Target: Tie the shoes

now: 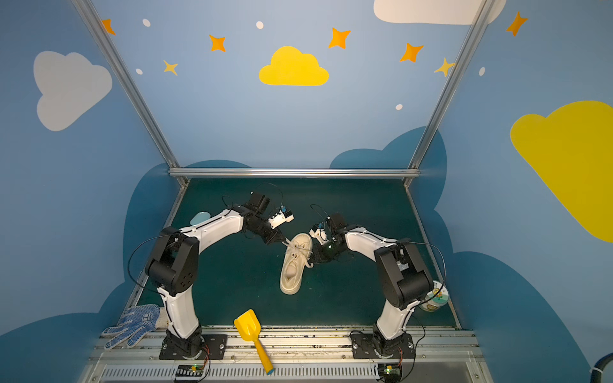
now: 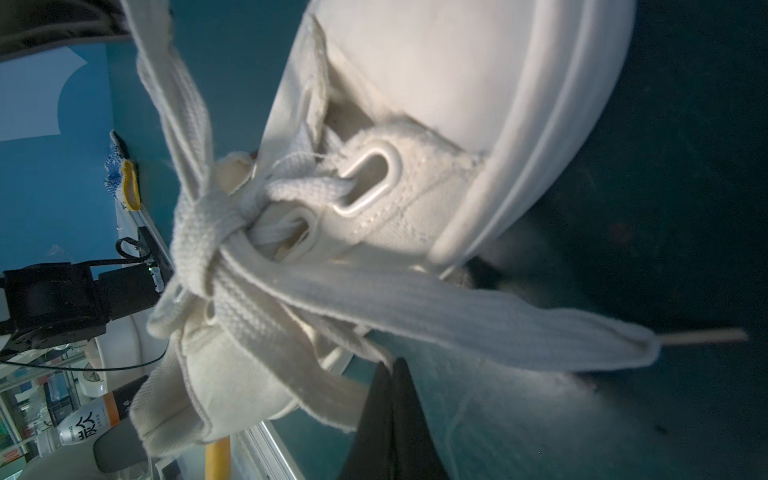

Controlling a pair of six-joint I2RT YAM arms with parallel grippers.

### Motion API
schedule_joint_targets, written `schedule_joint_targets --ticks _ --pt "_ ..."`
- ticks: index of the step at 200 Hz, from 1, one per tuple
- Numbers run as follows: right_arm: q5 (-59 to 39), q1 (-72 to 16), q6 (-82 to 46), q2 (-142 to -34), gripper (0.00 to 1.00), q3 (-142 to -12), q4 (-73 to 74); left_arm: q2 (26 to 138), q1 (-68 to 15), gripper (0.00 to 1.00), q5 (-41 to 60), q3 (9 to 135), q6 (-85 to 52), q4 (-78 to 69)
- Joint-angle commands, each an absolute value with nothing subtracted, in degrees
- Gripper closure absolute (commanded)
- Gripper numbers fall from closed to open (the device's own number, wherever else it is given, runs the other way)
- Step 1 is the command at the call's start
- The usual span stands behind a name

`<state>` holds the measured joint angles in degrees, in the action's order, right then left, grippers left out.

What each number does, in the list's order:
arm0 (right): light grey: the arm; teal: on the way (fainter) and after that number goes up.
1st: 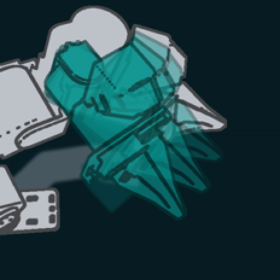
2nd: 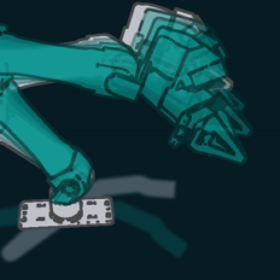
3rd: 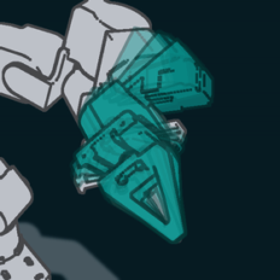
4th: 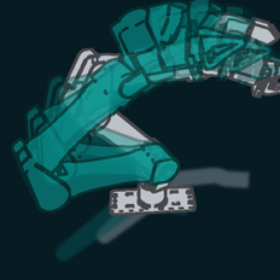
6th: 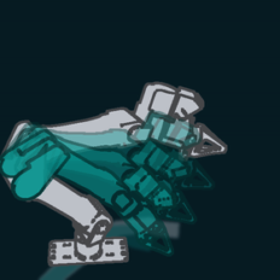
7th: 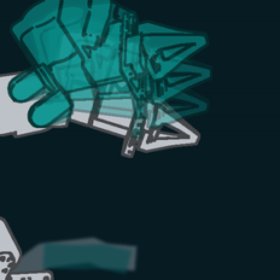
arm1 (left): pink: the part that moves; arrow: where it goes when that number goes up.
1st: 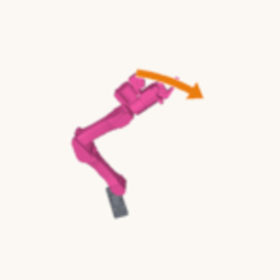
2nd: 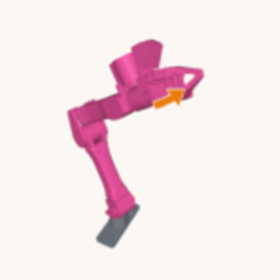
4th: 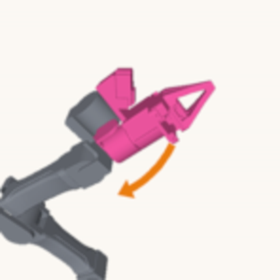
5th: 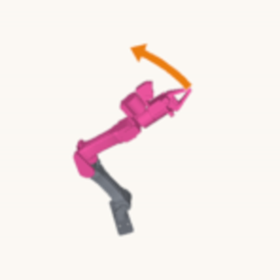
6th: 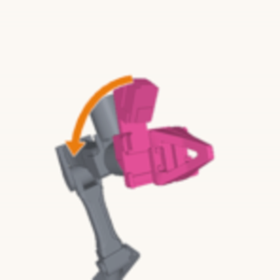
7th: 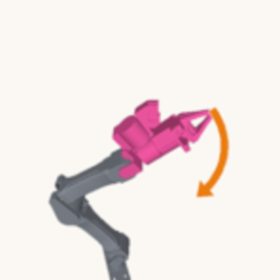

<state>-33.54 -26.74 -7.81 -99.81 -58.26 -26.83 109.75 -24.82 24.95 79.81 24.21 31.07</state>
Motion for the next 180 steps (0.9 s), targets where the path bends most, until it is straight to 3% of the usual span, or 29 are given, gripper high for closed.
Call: schedule_joint_targets --ticks 1,180 --pt "-30.06 -26.63 -8.52 -99.92 1.00 -58.57 -31.66 107.57 -23.82 0.97 20.33 80.15 24.03 30.67" --pt "-27.75 -23.82 -9.65 -103.18 1.00 -58.63 -35.70 109.39 -21.28 0.97 13.75 81.73 21.11 31.38"
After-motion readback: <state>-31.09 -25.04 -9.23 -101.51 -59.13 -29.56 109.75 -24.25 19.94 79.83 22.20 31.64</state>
